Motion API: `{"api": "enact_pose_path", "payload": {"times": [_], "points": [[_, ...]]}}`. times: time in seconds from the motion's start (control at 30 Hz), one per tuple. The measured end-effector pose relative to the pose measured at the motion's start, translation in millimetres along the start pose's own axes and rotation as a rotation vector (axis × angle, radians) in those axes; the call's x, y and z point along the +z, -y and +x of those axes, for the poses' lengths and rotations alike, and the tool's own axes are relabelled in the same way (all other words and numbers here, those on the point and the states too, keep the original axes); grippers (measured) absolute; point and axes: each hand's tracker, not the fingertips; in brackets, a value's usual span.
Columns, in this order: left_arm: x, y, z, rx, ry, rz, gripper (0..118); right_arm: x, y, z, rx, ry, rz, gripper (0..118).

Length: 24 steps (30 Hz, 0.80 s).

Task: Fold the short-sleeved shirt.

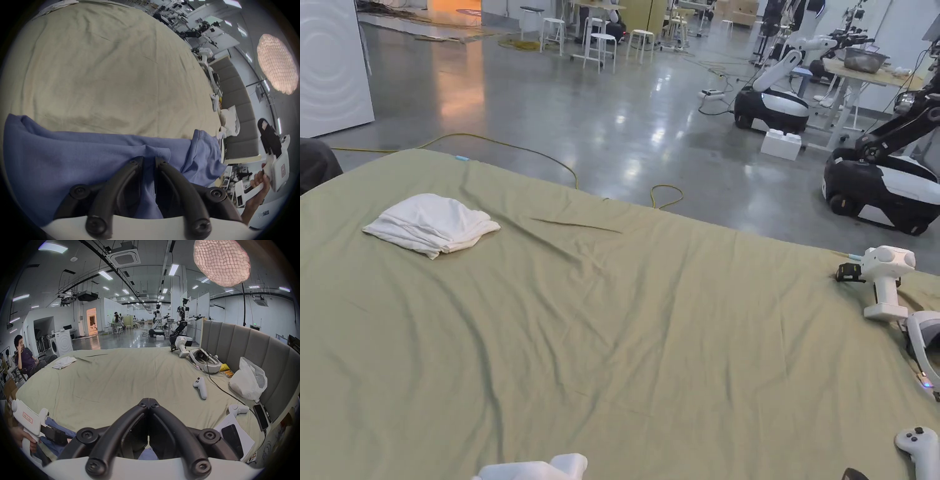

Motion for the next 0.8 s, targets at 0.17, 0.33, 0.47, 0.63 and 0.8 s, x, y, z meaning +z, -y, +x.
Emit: {"api": "enact_pose_path", "payload": {"times": [0.17,0.33,0.47,0.63,0.8], "points": [[8,3,-3,-0.005,0.022,0.011,17,-2,1,0,0.0,0.003,-0.004,0],[47,2,-19,-0.006,0.072,0.023,23,-3,-1,-3,0.007,-0.005,-0.003,0],[92,-1,-61,-0.012,0.071,0.089,74,-2,-7,-6,0.02,-0.02,0.018,0],[132,3,-123,0.077,0.065,0.155,74,3,-15,-11,0.025,-0.027,0.084,0],[129,4,-174,0.184,0.13,0.118,75,9,-25,-15,0.014,-0.028,0.139,0]]}}
